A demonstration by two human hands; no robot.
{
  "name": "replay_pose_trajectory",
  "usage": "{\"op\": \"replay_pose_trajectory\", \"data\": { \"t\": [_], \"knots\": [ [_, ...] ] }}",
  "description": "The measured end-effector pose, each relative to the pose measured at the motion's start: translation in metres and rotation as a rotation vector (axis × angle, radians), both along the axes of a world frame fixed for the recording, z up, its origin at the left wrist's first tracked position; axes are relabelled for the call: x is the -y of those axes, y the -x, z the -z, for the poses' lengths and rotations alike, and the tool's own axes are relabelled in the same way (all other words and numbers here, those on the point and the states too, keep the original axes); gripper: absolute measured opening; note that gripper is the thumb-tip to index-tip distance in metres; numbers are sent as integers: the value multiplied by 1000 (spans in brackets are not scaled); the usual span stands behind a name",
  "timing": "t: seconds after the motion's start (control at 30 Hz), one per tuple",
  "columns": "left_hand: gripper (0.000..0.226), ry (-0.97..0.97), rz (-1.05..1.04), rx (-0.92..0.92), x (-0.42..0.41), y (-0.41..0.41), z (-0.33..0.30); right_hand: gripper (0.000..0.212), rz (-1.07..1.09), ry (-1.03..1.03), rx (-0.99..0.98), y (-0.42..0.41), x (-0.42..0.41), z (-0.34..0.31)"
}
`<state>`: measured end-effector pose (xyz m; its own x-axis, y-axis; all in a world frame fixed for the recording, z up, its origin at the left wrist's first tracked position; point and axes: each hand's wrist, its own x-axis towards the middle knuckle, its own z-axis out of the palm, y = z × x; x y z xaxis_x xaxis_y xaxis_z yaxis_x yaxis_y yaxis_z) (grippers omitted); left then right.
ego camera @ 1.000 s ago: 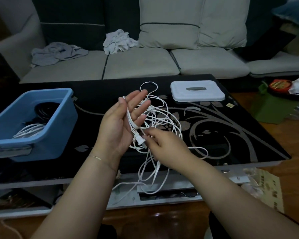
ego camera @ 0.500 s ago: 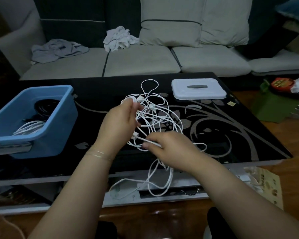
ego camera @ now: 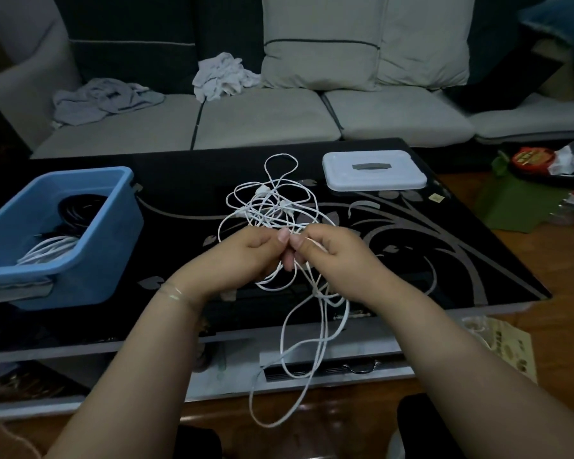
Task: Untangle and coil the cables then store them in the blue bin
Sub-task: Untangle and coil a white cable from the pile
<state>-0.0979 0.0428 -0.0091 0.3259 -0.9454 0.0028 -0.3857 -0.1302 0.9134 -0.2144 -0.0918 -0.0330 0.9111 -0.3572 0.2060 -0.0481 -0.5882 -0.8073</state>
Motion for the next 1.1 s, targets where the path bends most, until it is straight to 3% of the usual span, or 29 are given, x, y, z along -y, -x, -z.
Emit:
{"op": "replay_pose_trajectory", "data": {
  "t": [0.17,0.27,0.37,0.47,0.67,0.87,1.1],
  "knots": [
    [47,52,10,-234,-1,4,1,43,74,-273,102,-1,6,-5],
    [45,168,-6,-556,5,12,2,42,6,-472,132,-5,1,0],
    [44,286,6,-986,11,17,3,32,-1,-487,149,-10,-7,3],
    [40,389,106,-1218,16,18,6,33,88,-354,103,-14,-10,11],
    [35,490,-152,-1208,20,18,3,28,80,51,-71,-9,-22,14],
    [41,587,-345,-1124,17,8,-1,25,-45,302,-265,-3,-35,9],
    [39,495,-482,-569,11,4,-2,19,-103,449,-241,1,-39,6]
  ]
}}
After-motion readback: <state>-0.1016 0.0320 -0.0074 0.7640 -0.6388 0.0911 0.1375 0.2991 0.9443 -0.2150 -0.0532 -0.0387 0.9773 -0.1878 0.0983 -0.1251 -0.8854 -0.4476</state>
